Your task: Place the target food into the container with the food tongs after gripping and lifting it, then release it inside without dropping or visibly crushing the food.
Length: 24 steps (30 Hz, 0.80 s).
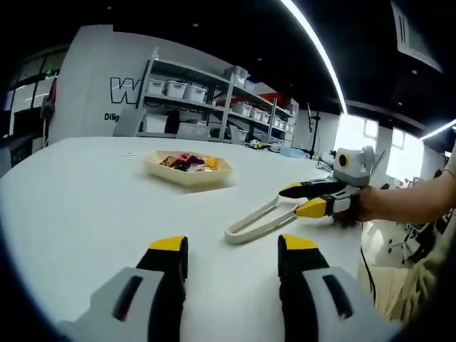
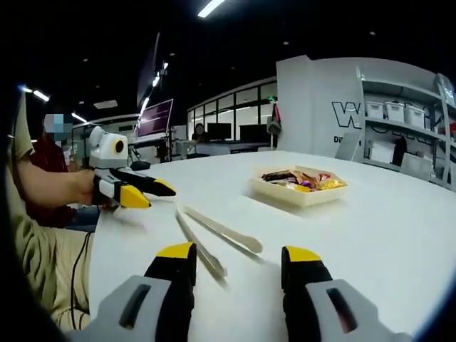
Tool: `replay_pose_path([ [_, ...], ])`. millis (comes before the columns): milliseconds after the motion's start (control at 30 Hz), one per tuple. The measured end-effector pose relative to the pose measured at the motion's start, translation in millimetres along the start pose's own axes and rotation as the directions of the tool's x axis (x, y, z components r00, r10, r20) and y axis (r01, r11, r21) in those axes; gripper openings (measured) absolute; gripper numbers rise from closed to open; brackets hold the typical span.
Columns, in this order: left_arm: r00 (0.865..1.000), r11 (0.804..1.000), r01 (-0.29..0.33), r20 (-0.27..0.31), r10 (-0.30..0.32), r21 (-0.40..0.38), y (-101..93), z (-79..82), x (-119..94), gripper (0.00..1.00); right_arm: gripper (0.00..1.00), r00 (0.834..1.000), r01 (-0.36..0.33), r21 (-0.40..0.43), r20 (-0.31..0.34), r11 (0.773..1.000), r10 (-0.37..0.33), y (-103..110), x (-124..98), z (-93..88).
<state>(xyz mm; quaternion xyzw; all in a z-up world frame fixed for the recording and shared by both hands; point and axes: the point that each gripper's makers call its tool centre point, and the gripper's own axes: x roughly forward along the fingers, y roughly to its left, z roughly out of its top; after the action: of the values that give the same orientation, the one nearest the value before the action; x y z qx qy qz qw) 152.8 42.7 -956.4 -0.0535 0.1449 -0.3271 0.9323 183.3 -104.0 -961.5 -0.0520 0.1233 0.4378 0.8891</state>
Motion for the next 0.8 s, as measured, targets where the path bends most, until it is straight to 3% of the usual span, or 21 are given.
replay_pose_path([
  [567,1.0,0.999,0.012,0.012,-0.012,0.035,-3.6,1.1,-0.2,0.52,0.58,1.0,-0.005,0.038,0.009,0.999,0.005,0.5,2.5,2.3],
  [800,0.999,1.0,0.022,0.028,-0.022,0.007,-3.9,4.5,-2.1,0.54,0.61,1.0,-0.004,0.059,0.029,0.998,0.002,-0.5,1.5,6.0],
])
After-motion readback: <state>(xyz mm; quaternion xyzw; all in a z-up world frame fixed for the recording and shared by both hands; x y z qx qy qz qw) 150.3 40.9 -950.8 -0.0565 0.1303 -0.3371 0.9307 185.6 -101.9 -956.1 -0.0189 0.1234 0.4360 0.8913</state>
